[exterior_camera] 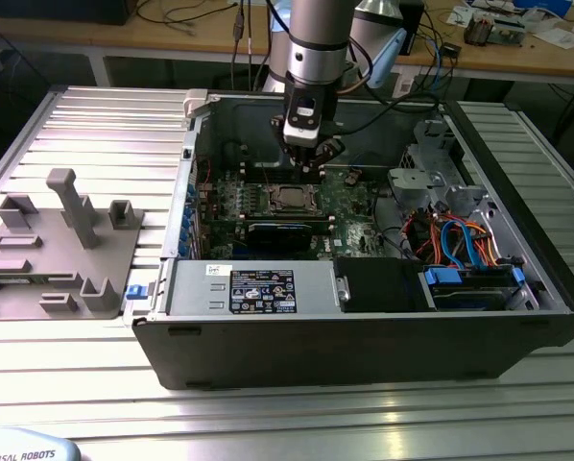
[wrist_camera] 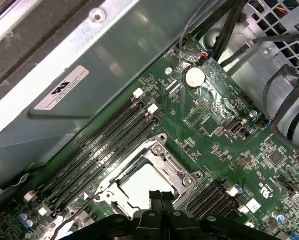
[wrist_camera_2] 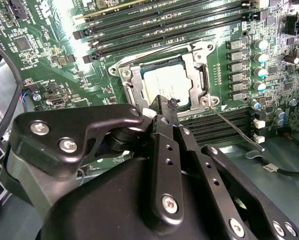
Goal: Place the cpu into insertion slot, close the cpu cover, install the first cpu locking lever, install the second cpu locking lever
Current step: 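Install the first cpu locking lever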
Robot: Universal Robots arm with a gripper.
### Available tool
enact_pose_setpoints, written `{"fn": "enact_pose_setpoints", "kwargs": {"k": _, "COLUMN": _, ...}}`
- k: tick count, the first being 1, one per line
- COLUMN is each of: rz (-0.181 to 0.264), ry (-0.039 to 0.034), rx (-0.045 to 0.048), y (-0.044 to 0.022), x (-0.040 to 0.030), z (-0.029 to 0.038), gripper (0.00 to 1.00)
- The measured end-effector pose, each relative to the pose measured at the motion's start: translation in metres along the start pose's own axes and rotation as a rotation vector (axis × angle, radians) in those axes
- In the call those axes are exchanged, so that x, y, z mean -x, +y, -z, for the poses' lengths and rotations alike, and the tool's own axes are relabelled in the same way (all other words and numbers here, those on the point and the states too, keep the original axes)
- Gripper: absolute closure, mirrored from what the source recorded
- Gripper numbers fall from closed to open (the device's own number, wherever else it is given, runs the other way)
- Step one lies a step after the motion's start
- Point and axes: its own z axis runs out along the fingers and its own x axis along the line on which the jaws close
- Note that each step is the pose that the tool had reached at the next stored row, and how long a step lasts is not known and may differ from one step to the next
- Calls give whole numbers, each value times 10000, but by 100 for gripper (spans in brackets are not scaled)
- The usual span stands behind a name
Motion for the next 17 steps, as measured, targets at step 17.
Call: {"fn": "enact_pose_setpoints", "kwargs": {"k": 17, "rz": 438, "ry": -12, "rx": 10, "y": 0, "x": 0, "z": 0, "gripper": 89}}
